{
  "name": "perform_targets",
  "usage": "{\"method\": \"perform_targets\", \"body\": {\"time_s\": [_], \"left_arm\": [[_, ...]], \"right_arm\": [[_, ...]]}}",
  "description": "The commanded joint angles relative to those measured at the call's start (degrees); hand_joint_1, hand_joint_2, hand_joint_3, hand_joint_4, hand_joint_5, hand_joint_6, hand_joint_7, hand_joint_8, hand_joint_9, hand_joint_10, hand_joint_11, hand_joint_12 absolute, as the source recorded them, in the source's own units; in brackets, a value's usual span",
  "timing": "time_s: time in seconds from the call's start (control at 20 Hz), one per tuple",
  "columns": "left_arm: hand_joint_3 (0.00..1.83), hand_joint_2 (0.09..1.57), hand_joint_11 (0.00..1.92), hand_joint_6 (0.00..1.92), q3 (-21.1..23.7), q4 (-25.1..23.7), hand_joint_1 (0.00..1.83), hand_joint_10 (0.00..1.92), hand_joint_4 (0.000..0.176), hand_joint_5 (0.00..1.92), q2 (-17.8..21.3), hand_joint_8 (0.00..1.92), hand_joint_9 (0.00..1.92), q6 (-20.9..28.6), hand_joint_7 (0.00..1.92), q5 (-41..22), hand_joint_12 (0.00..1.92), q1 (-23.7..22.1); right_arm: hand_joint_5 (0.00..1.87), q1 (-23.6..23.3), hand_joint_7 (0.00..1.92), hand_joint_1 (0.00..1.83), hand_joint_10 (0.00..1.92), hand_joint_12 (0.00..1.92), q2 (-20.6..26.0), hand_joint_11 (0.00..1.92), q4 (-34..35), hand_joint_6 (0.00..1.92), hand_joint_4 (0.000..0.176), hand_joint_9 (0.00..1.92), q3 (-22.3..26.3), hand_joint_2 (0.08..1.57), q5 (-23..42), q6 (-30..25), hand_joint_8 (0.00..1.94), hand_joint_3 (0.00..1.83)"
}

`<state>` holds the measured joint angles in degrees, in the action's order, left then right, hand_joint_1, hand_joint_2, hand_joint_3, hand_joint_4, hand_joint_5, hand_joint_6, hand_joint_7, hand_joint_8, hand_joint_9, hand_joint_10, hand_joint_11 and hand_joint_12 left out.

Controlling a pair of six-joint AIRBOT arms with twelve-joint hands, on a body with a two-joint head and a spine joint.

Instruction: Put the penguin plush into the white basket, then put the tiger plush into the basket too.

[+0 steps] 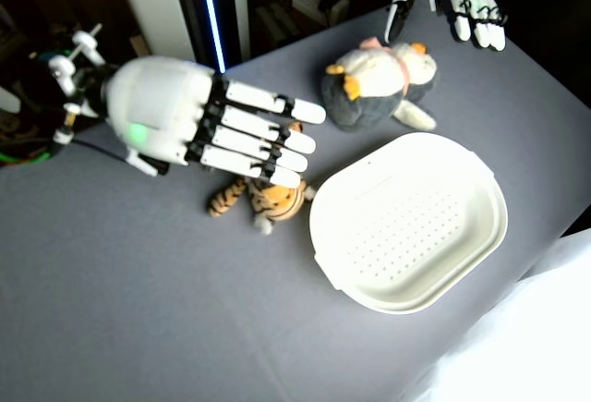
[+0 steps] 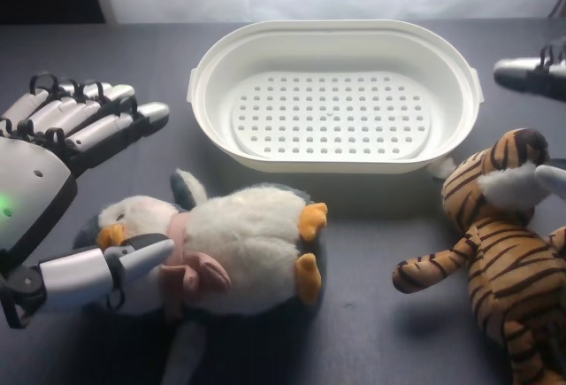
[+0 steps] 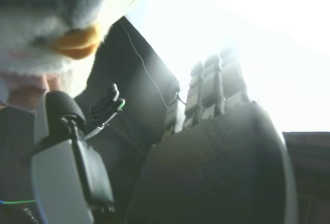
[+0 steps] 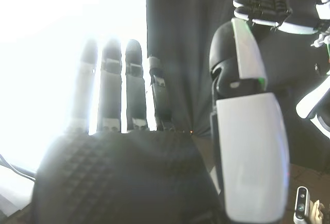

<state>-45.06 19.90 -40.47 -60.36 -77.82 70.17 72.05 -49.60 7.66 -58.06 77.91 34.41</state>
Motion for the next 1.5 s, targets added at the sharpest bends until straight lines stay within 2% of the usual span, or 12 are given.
{"method": "perform_targets", "body": {"time_s": [0.0, 0.05, 0.2, 0.35, 0.85, 0.9, 0.95, 1.0, 1.05, 1.15, 1.4, 1.45], "left_arm": [[0.0, 1.03, 0.0, 0.0, -0.1, -1.6, 0.59, 0.01, 0.105, 0.35, 0.2, 0.0, 0.17, 0.0, 0.21, -5.9, 0.49, -0.5], [0.0, 1.01, 0.0, 0.0, -0.2, -1.7, 0.65, 0.0, 0.105, 0.34, 0.6, 0.0, 0.17, -0.1, 0.2, -4.2, 0.46, -0.5], [0.0, 0.8, 0.0, 0.0, -0.3, -2.0, 0.66, 0.0, 0.174, 0.01, 1.6, 0.0, 0.01, -1.0, 0.01, 0.0, 0.12, -0.5], [0.0, 0.6, 0.0, 0.0, -1.2, -3.3, 0.78, 0.0, 0.176, 0.0, 1.9, 0.0, 0.0, -1.7, 0.0, 6.5, 0.0, -0.9], [0.01, 0.68, 0.1, 0.0, -3.9, -1.7, 0.93, 0.01, 0.176, 0.0, -2.2, 0.0, 0.09, -18.3, 0.04, 26.5, 0.05, -10.5], [0.01, 0.73, 0.14, 0.02, -4.4, -0.9, 0.96, 0.03, 0.156, 0.18, -2.6, 0.02, 0.25, -18.3, 0.27, 26.8, 0.08, -10.5], [0.01, 0.85, 0.27, 0.03, -4.6, -0.5, 1.04, 0.07, 0.019, 0.61, -2.7, 0.06, 0.57, -18.3, 0.68, 26.9, 0.17, -10.5], [0.0, 0.95, 0.2, 0.04, -4.9, 0.2, 1.14, 0.14, 0.0, 0.82, -3.0, 0.03, 0.76, -18.3, 0.94, 27.2, 0.85, -10.5], [0.0, 1.04, 0.27, 0.45, -5.2, 0.6, 1.25, 0.39, 0.0, 1.03, -3.1, 0.8, 0.87, -18.3, 1.07, 27.3, 1.31, -10.5], [0.0, 1.15, 0.4, 0.77, -5.3, 1.4, 1.25, 1.3, 0.0, 0.95, -3.3, 1.37, 0.69, -18.3, 0.89, 26.6, 1.68, -10.5], [0.0, 1.12, 0.55, 0.69, -5.1, -0.4, 1.26, 1.32, 0.0, 1.04, -2.5, 1.27, 0.7, -12.3, 0.94, 18.8, 1.54, -10.5], [0.0, 1.13, 0.6, 0.68, -5.1, -1.5, 1.26, 1.49, 0.0, 1.03, -1.8, 1.37, 0.7, -9.3, 0.9, 16.1, 1.75, -10.5]], "right_arm": [[0.47, -0.1, 0.48, 0.84, 0.01, 0.1, -0.3, 0.63, 0.9, 0.01, 0.0, 0.63, -0.2, 1.3, 6.6, -0.8, 0.01, 0.0], [0.48, 0.3, 0.49, 0.85, 0.01, 0.1, -0.4, 0.64, 1.0, 0.01, 0.0, 0.64, -0.2, 1.31, 6.6, -1.2, 0.01, 0.0], [0.48, 0.4, 0.51, 0.91, 0.0, 0.06, -0.4, 0.65, 1.1, 0.0, 0.0, 0.66, -0.3, 1.31, 6.5, -1.3, 0.01, 0.0], [0.49, 0.2, 0.54, 0.9, 0.01, 0.05, -0.5, 0.67, 1.0, 0.0, 0.0, 0.68, -0.5, 1.31, 6.5, -1.5, 0.01, 0.0], [0.5, 0.2, 0.58, 0.91, 0.01, 0.04, -0.4, 0.7, 0.6, 0.0, 0.0, 0.7, -0.5, 1.33, 6.6, -1.6, 0.01, 0.0], [0.51, 0.2, 0.58, 0.93, 0.01, 0.03, -0.4, 0.7, 0.6, 0.0, 0.0, 0.7, -0.5, 1.32, 6.6, -1.6, 0.01, 0.0], [0.5, 0.2, 0.58, 0.92, 0.0, 0.03, -0.4, 0.69, 0.6, 0.0, 0.0, 0.7, -0.5, 1.32, 6.6, -1.6, 0.0, 0.0], [0.5, 0.1, 0.58, 0.91, 0.0, 0.02, -0.4, 0.69, 0.7, 0.0, 0.0, 0.7, -0.5, 1.33, 6.6, -1.6, 0.0, 0.0], [0.5, 0.2, 0.58, 0.91, 0.0, 0.02, -0.4, 0.68, 0.7, 0.0, 0.0, 0.7, -0.5, 1.33, 6.6, -1.6, 0.0, 0.0], [0.51, 0.3, 0.59, 0.95, 0.0, 0.02, -0.4, 0.69, 0.7, 0.0, 0.0, 0.7, -0.5, 1.32, 6.7, -1.6, 0.0, 0.0], [0.52, 0.3, 0.62, 0.95, 0.0, 0.01, -0.4, 0.67, 0.8, 0.01, 0.0, 0.7, -0.5, 1.33, 6.7, -1.6, 0.01, 0.0], [0.52, 0.3, 0.62, 0.95, 0.0, 0.01, -0.4, 0.66, 1.0, 0.0, 0.0, 0.7, -0.6, 1.33, 6.8, -1.6, 0.01, 0.0]]}}
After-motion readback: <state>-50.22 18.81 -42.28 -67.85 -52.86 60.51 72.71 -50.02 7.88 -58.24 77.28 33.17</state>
